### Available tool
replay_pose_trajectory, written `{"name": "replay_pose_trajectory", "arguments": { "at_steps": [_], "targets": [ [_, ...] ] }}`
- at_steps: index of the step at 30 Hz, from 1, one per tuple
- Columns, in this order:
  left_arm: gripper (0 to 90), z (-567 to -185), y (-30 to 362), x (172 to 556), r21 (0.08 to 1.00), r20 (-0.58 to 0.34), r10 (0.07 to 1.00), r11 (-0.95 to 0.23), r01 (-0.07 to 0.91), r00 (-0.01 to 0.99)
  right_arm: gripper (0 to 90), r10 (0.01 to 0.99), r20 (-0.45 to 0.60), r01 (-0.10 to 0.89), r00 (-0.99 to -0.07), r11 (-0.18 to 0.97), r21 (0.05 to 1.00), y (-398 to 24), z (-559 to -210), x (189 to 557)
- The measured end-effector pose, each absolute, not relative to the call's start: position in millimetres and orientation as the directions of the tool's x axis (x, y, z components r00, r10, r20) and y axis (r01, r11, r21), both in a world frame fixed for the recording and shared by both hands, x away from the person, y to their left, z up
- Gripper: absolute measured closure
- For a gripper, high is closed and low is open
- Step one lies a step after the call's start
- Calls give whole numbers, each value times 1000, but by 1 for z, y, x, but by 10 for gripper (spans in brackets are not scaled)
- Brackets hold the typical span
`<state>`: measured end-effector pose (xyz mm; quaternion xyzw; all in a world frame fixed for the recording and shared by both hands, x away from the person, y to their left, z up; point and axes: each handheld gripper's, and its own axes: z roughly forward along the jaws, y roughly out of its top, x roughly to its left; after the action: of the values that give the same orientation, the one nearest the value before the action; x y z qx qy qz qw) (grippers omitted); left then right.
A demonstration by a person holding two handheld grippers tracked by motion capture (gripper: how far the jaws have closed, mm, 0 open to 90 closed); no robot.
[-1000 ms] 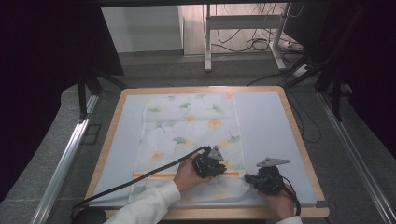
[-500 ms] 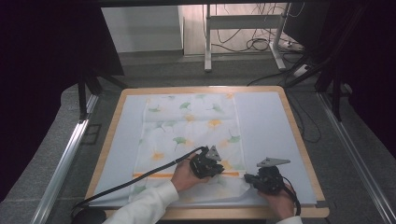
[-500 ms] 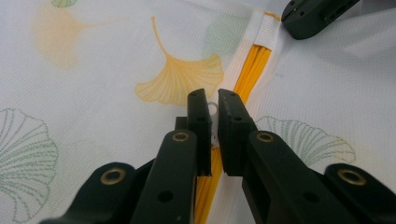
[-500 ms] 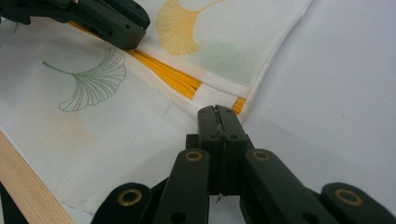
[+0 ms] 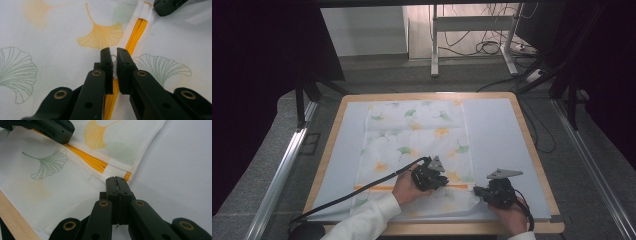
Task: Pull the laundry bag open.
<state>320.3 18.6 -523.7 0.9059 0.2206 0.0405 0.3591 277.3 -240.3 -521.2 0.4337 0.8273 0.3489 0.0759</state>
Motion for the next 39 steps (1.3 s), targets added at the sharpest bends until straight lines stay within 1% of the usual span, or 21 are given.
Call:
{"name": "replay_pose_trajectory", "arguments": {
  "at_steps": [7,11,23,39],
  "targets": [
    [850,-524,24,320,664,-98,441,-638,388,892,898,770,178,665,-612,380,643,-240,-521,277],
    [850,-523,29,318,657,-82,444,-649,383,892,898,770,177,665,-613,381,643,-240,-521,277],
    [850,-523,34,317,656,-100,459,-637,405,883,898,769,177,664,-614,382,643,-240,-521,277],
    [850,-522,46,314,648,-88,472,-641,410,877,898,769,179,665,-614,381,643,-241,-521,277]
  ]
}}
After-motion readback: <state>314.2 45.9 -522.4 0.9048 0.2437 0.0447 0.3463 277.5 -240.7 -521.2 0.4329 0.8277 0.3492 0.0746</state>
